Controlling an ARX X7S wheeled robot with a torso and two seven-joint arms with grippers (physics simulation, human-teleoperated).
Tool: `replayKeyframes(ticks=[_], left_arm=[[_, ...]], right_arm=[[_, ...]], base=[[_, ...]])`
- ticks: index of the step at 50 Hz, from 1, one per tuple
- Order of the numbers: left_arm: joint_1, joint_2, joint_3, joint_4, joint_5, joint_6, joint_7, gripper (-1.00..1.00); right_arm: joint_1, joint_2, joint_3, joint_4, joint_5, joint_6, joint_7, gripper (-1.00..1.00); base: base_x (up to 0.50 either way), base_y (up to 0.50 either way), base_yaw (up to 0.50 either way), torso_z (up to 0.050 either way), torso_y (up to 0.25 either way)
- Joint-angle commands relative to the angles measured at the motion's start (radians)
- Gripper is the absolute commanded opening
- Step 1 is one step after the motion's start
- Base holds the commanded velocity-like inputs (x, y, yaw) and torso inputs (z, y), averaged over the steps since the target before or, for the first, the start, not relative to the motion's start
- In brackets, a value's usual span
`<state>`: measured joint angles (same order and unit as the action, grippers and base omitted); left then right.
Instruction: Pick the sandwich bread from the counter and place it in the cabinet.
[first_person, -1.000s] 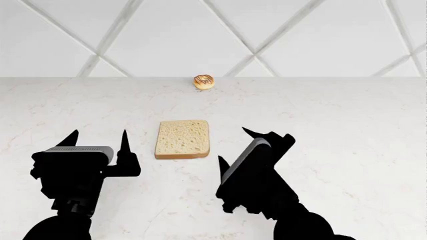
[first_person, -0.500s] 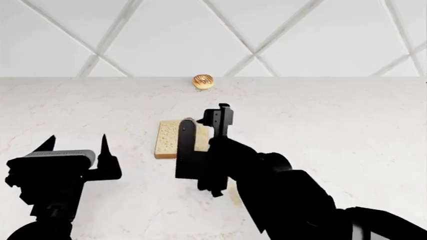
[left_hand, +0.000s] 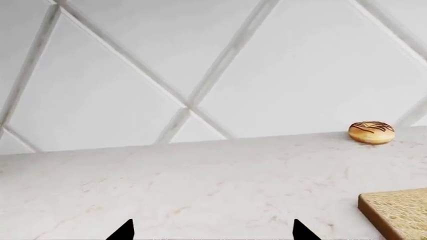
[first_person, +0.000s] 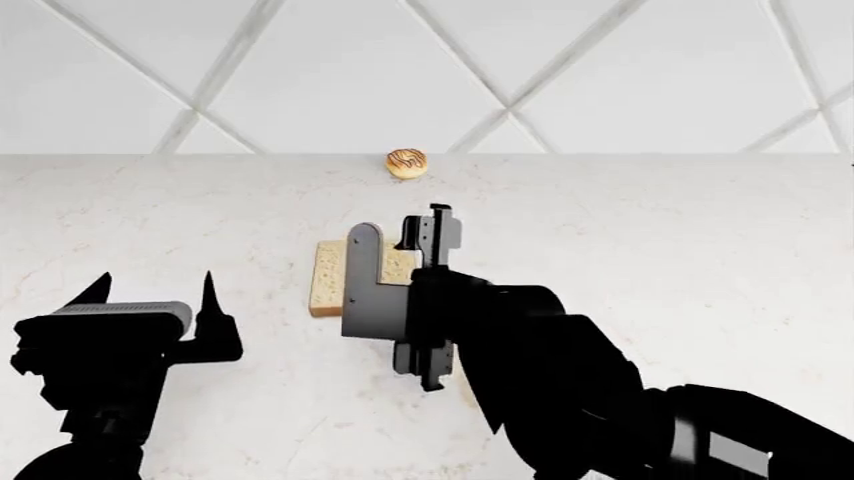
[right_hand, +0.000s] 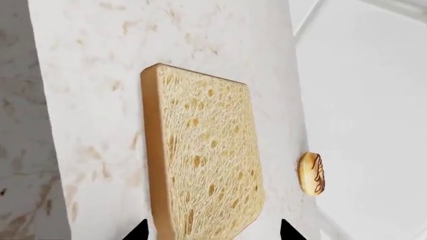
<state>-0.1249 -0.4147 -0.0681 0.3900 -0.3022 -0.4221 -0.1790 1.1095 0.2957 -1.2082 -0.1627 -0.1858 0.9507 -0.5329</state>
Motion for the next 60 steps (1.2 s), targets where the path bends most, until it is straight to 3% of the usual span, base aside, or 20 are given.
replayKeyframes(ticks=[1, 22, 27, 43, 50, 60], left_arm=[[0.000, -0.002, 0.007, -0.006, 0.001, 0.001, 0.000, 1.00], [0.012, -0.004, 0.005, -0.016, -0.001, 0.014, -0.003, 1.00], [0.011, -0.003, 0.008, -0.020, -0.002, 0.016, -0.003, 1.00], [0.012, 0.023, 0.012, -0.037, -0.010, 0.043, -0.010, 1.00], [0.012, 0.036, 0.018, -0.024, -0.003, 0.055, -0.025, 1.00], [0.003, 0.059, 0.045, -0.017, 0.001, 0.061, -0.035, 1.00]], right_arm=[[-0.016, -0.003, -0.038, 0.126, -0.087, -0.044, 0.031, -1.00], [-0.006, -0.001, -0.027, 0.196, -0.090, -0.157, 0.088, -1.00], [-0.011, 0.034, 0.005, 0.144, -0.114, -0.266, 0.183, -1.00], [-0.195, 0.259, 0.247, -0.280, -0.183, -0.355, 0.565, -1.00], [-0.356, 0.284, 0.449, -0.335, -0.045, -0.463, 0.774, -1.00], [-0.520, 0.267, 0.646, -0.392, 0.189, -0.643, 0.904, -1.00]], base=[[0.00, 0.00, 0.00, 0.000, 0.000], [0.00, 0.00, 0.00, 0.000, 0.000], [0.00, 0.00, 0.00, 0.000, 0.000], [0.00, 0.00, 0.00, 0.000, 0.000], [0.00, 0.00, 0.00, 0.000, 0.000], [0.00, 0.00, 0.00, 0.000, 0.000]])
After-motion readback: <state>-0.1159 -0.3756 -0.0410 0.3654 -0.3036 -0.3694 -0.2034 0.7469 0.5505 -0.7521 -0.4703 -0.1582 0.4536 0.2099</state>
